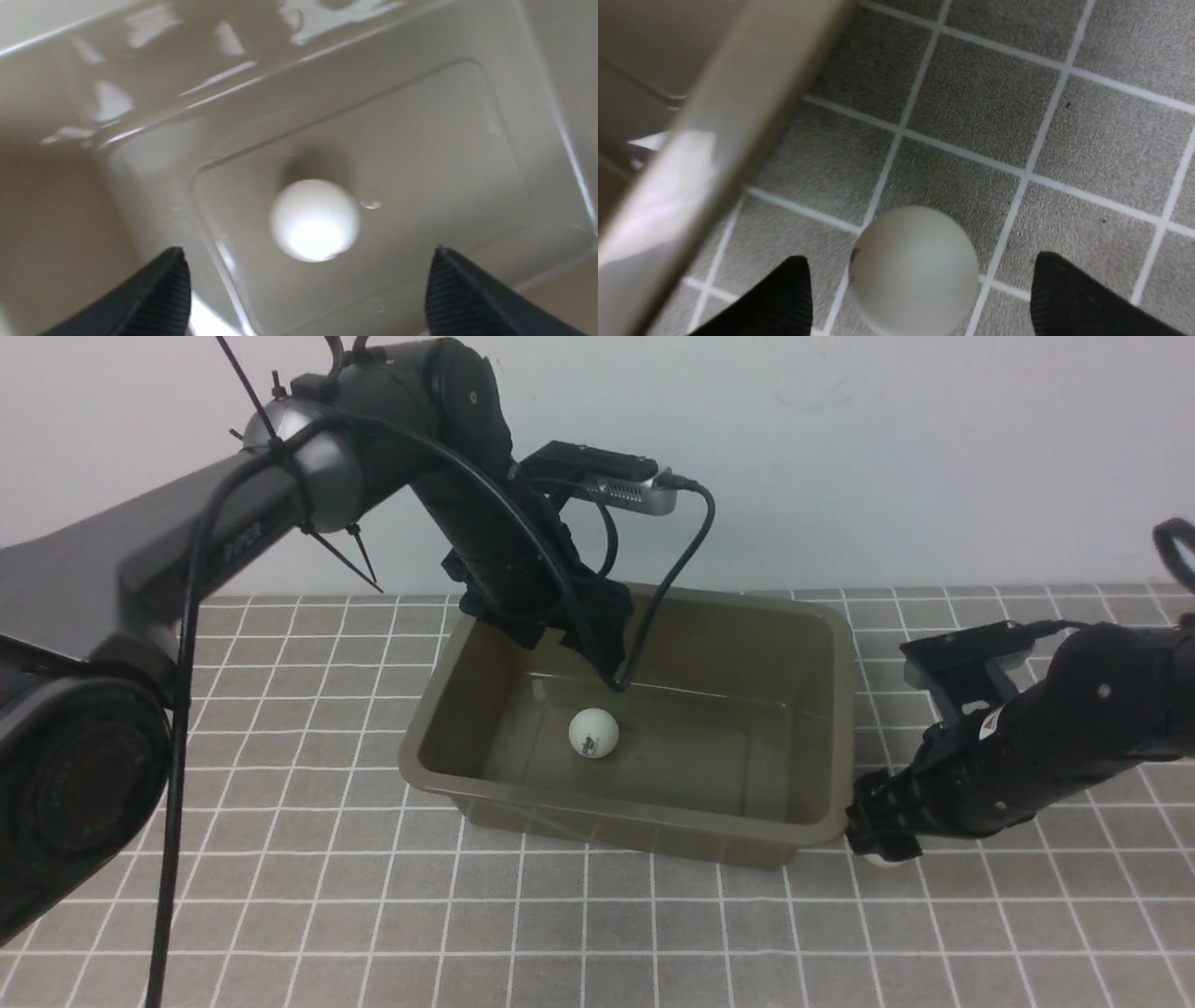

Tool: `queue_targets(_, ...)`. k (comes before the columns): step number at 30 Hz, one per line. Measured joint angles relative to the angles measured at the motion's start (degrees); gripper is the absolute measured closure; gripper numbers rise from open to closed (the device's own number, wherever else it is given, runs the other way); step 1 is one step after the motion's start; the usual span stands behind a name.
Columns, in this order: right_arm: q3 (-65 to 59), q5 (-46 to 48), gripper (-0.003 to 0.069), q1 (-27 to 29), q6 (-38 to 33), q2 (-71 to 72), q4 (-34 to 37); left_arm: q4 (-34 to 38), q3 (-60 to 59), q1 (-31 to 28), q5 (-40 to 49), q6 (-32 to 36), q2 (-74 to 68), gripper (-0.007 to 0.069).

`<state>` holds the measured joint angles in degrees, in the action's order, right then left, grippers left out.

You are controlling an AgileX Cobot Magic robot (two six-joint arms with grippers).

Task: Put the table tennis balls into the box on the grey coffee tablecloth.
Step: 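Reach for and grasp a ping pong ball on the table, then release the ping pong ball into the bin and lift the gripper away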

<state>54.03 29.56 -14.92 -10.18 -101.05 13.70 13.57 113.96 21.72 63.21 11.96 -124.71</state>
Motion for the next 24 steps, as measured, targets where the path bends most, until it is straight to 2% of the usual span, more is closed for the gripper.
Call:
queue_targets(2,0.1,-0.7,0.0099,0.0,0.0,-1.3,-0.1,-1.6,1.0,-0.3,1.4,-1.8,0.2,0.0071)
queue_targets(4,0.1,-1.7,0.0135,0.0,0.1,-2.5,-0.1,-3.3,2.4,-0.7,3.2,-2.8,0.7,0.0165)
queue_targets(5,0.2,-1.7,0.016,0.0,0.1,-2.8,0.0,-4.1,3.1,-1.0,4.2,-3.0,1.1,0.0235)
queue_targets(6,0.3,-1.7,0.0168,0.0,0.1,-2.9,0.1,-4.1,3.3,-1.0,4.2,-3.0,1.1,0.0235)
queue_targets(7,0.4,-2.2,0.0249,0.0,0.3,-2.9,-0.3,-5.0,4.7,-1.5,5.8,-3.1,2.1,0.0368)
queue_targets(8,0.4,-2.2,0.0289,0.0,0.3,-2.9,-0.5,-5.3,5.0,-1.7,6.2,-3.1,2.6,0.0421)
queue_targets(9,0.4,-2.1,0.0309,0.1,0.7,-2.8,-1.0,-5.4,5.7,-2.1,6.8,-3.1,3.5,0.0501)
queue_targets(10,0.4,-1.1,0.0298,0.1,1.3,-2.3,-2.0,-5.6,6.3,-2.7,7.2,-3.1,5.1,0.057)
queue_targets(13,0.4,3.8,0.0296,0.7,3.2,1.5,-3.1,-5.7,6.7,-5.0,7.5,-3.2,8.4,0.062)
queue_targets(17,0.4,6.1,0.0296,0.7,3.1,11.3,-1.0,-5.7,3.6,-9.1,7.6,-4.6,13.6,0.0629)
queue_targets(20,1.2,3.1,0.0296,-1.3,-0.2,16.4,5.1,-5.1,-3.1,-11.2,7.6,-4.9,18.6,0.0629)
queue_targets(23,3.5,2.1,0.0296,-2.7,-3.5,16.6,7.8,-4.6,-9.8,-11.5,7.6,-4.9,22.4,0.0629)
queue_targets(24,6.2,2.0,0.0296,-3.8,-5.9,15.1,9.6,-3.9,-15.7,-11.5,6.9,-4.9,25.7,0.0629)
